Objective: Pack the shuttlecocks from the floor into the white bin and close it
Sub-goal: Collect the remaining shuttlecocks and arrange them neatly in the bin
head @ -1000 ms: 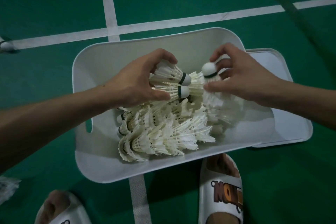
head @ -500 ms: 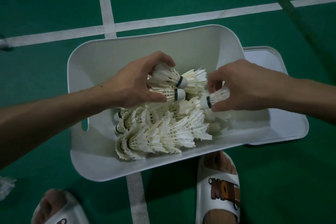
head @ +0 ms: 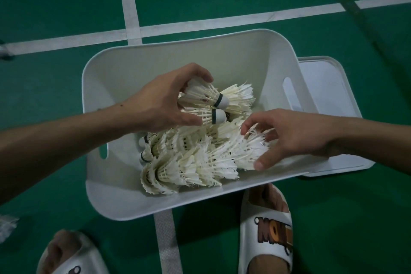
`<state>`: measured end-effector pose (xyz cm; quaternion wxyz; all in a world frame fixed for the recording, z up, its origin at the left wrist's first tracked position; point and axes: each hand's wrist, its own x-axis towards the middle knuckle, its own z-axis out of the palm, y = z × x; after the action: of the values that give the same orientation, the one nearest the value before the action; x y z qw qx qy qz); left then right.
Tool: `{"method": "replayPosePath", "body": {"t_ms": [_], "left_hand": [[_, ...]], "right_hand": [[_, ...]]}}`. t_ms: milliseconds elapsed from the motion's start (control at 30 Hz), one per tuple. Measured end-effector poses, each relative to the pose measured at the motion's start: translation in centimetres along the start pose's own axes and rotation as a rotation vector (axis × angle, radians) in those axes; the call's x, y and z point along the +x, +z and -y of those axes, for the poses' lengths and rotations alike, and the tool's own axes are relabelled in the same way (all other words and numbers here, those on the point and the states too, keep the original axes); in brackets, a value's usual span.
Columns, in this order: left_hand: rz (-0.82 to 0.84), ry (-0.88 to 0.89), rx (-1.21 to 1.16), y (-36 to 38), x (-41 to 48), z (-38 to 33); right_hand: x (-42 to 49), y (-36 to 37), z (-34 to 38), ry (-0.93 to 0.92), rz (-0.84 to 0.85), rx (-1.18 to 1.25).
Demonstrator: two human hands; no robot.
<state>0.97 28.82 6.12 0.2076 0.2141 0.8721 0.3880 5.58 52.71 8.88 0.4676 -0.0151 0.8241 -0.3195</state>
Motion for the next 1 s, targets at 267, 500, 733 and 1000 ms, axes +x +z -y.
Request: {"method": "replayPosePath", "body": {"t_ms": [267, 500, 733, 1000], "left_hand": [[-0.012, 0.002, -0.008, -0.1, 0.0, 0.0], [-0.034, -0.009, -0.042, -0.6, 0.0, -0.1], [-0.039, 0.004, -0.095, -1.2, -0.5, -0.2], [-0.037, 0.040, -0.267, -3.2, -1.3, -0.4]], "right_hand": [[0.1, -0.1, -0.4, -0.027, -0.103, -0.169], [0.8, 1.6, -0.7, -0.057, -0.097, -0.296], [0.2, -0.7, 0.2, -0.015, -0.019, -0.341], [0.3, -1.7, 1.9, -0.101, -0.127, -0.482]]}}
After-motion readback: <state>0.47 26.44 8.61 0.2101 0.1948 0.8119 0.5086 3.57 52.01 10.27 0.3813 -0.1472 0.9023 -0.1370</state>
